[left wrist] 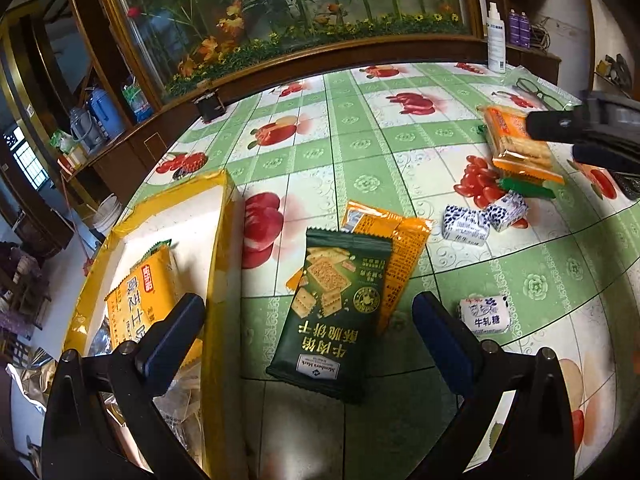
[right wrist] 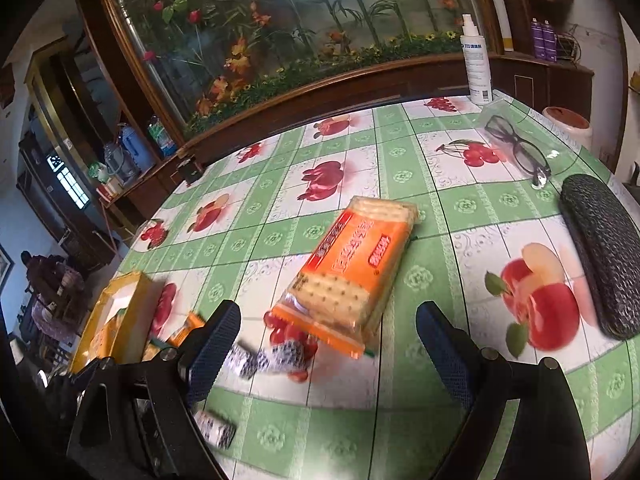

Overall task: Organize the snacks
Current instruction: 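Grasp the orange soda cracker pack with the right gripper while the left grasps the green cracker pack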

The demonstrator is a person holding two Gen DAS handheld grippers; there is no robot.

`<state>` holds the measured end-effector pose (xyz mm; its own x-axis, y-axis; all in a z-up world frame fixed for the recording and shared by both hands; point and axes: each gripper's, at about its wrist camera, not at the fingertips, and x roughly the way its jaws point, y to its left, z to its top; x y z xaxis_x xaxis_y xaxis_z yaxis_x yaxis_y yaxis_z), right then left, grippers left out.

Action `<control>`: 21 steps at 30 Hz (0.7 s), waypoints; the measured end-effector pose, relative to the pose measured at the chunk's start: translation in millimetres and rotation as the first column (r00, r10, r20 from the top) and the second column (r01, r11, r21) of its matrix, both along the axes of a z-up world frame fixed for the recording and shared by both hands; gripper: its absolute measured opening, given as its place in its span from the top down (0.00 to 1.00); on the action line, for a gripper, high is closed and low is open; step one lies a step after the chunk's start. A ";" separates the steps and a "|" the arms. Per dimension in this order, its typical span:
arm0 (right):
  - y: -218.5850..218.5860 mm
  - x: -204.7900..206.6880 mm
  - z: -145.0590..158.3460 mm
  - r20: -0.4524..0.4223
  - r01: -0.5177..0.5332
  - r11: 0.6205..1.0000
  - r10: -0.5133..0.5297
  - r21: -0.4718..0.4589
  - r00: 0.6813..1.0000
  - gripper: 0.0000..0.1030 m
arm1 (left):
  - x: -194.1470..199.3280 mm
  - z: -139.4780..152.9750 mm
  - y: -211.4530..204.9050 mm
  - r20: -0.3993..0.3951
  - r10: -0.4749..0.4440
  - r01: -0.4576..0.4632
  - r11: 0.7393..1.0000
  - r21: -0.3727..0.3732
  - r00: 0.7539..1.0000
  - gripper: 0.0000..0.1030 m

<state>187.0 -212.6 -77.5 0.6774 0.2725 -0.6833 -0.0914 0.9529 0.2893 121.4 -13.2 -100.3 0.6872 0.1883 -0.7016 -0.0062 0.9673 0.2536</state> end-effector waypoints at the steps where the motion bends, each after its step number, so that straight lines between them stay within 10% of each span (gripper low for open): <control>1: 1.2 4.2 -1.1 -0.005 0.010 1.000 -0.010 -0.005 1.000 0.12 | -1.5 2.5 -1.6 0.019 -0.011 0.010 1.000 0.006 1.000 0.00; 11: 6.9 45.9 -24.0 -0.091 0.065 0.996 -0.071 -0.065 0.993 0.12 | 9.3 -14.7 -16.9 -0.014 -0.001 0.003 0.989 0.150 1.000 0.00; 21: 7.0 49.0 -33.5 -0.091 0.019 0.995 -0.028 -0.097 0.995 0.40 | 24.3 -18.2 -12.6 -0.115 -0.046 0.048 0.999 0.015 0.992 0.05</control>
<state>236.1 -205.6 -111.1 0.6156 0.1869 -0.7656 -0.0454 0.9783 0.2023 145.6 -25.8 -118.6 0.6110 0.1705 -0.7731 0.0697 0.9612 0.2671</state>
